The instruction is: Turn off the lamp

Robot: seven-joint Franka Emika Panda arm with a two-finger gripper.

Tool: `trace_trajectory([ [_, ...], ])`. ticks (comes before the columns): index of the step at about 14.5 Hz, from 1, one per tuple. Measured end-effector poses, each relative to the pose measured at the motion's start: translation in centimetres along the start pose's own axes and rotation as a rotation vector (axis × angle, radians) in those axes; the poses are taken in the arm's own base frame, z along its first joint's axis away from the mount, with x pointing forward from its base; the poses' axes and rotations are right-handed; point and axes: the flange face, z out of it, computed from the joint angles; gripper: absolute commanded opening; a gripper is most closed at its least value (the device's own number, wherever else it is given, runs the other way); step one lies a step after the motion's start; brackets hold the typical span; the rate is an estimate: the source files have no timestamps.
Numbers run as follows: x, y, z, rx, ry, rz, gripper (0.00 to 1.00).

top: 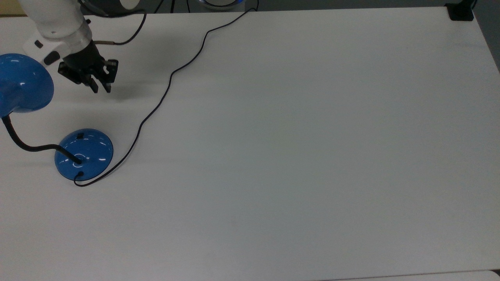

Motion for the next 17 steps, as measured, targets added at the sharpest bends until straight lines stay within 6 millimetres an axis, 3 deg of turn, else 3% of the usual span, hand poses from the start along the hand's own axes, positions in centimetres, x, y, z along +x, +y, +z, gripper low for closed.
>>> trace_trajectory([
  [2, -0.7, -1.3, -2.9, 0.032, -0.031, -0.005, 1.0],
  [4, -0.6, -4.0, -6.3, 0.048, -0.042, 0.047, 1.0],
  [9, -0.3, -17.7, -17.5, 0.034, -0.038, 0.18, 1.0],
  [11, -0.4, -21.5, -19.9, 0.029, -0.017, 0.151, 1.0],
  [17, 0.9, -22.1, -20.6, 0.02, 0.078, 0.117, 1.0],
])
